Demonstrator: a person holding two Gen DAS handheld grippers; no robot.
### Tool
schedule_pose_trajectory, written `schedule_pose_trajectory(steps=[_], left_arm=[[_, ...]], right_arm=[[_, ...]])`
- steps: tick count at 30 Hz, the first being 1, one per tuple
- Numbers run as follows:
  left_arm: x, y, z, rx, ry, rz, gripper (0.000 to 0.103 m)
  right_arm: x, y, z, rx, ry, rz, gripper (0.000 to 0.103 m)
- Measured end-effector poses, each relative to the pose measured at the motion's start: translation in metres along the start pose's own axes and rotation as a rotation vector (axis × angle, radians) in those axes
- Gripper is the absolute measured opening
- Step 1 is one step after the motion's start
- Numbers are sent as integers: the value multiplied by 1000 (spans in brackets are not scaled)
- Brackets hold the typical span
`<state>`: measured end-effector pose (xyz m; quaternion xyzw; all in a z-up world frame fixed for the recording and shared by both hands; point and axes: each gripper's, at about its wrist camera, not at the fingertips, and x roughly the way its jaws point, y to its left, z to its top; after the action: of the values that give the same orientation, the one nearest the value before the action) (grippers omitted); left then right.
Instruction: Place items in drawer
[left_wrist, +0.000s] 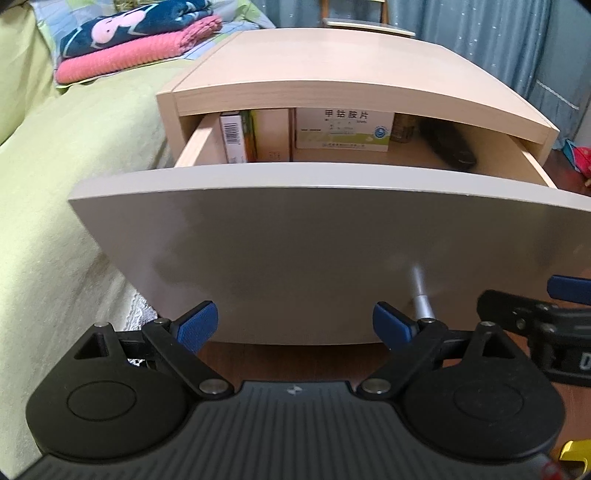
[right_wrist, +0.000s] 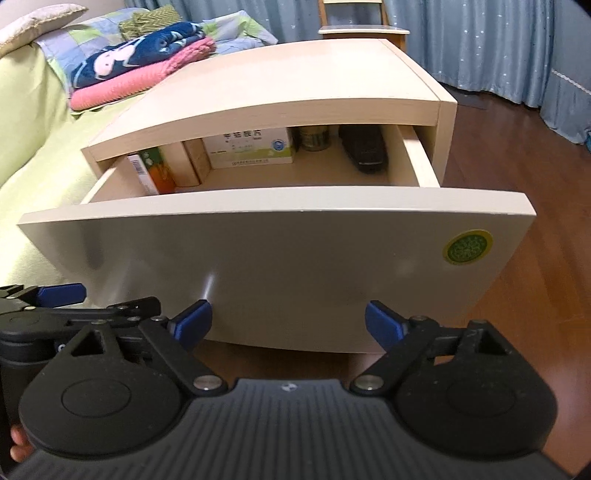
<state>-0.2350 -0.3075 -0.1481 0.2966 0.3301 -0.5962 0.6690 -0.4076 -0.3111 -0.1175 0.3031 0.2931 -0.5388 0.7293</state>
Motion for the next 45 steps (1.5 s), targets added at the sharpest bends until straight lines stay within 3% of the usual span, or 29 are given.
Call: schedule_pose_trajectory(steps=[8, 45], left_arm=[[7, 11, 1, -53, -17, -16, 96], [8, 4, 5, -34, -29, 10, 97]], right_arm=[[12, 1, 0, 5, 5, -43, 89], [23, 5, 5, 7, -17, -73, 98]])
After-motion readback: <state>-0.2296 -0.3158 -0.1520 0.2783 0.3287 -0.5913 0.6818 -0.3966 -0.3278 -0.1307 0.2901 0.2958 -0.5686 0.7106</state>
